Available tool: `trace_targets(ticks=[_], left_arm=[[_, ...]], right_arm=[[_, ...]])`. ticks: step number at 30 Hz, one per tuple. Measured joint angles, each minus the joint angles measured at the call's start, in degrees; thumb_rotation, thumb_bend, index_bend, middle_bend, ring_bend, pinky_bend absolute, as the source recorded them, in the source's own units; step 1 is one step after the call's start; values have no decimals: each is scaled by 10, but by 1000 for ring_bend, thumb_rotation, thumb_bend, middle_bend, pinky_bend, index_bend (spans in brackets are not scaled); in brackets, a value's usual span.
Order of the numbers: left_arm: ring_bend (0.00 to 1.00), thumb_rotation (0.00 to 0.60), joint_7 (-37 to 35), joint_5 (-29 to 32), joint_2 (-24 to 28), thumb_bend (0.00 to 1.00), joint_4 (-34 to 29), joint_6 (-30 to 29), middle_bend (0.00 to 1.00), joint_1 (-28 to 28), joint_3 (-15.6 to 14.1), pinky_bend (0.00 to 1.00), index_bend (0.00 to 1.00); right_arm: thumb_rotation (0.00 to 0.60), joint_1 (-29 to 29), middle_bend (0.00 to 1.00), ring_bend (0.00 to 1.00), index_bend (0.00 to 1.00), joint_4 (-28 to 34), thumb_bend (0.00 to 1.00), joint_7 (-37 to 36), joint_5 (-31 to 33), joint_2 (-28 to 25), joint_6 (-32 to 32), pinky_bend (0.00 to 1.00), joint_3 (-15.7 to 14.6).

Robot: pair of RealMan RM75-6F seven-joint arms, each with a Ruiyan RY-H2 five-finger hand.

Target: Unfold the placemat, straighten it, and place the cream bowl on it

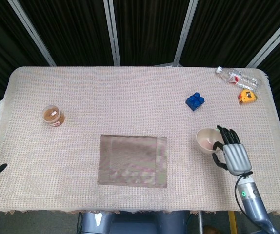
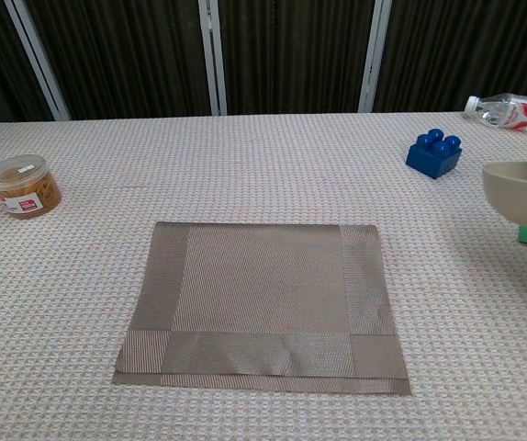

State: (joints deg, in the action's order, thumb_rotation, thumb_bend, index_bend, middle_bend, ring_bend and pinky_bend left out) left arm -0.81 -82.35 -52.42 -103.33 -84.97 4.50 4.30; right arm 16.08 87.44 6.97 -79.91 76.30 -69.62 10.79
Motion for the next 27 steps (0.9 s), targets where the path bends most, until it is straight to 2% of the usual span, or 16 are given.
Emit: trace_targets(ticks=[8,12,16,17,18,19,21,23,27], left_arm=[[0,600,-1,6,0,0,-5,5,0,2,1,0,0],[0,600,7,15,-3,0,-5,11,0,5,3,0,0],[0,600,19,26,-8,0,-4,18,0,8,4,0,0],[0,600,22,28,-9,0,-4,19,0,8,4,0,0],[0,600,24,29,-10,0,-4,19,0,9,5,0,0],[0,600,26,30,-11,0,-4,20,0,9,5,0,0],[0,600,31,31,-13,0,-4,21,0,10,5,0,0],[0,600,36,32,-15,0,-5,23,0,11,4,0,0],[0,600,44,30,-18,0,-8,24,0,13,4,0,0]], right_arm=[[600,57,0,0,591,-90,431,-15,129,14,97,0,57],[600,92,0,0,592,-173,432,-11,191,46,142,0,78],[600,122,0,0,579,-251,431,-2,224,85,179,0,87],[600,126,0,0,535,-260,424,-1,227,90,183,0,88],[600,132,0,0,398,-278,381,1,233,101,189,0,88],[600,136,0,0,222,-289,290,2,236,108,194,0,88],[600,143,0,0,18,-306,92,2,241,122,207,0,85],[600,145,0,0,0,-309,5,-1,241,124,214,0,81],[600,136,0,0,0,-279,0,-21,226,107,207,0,77]])
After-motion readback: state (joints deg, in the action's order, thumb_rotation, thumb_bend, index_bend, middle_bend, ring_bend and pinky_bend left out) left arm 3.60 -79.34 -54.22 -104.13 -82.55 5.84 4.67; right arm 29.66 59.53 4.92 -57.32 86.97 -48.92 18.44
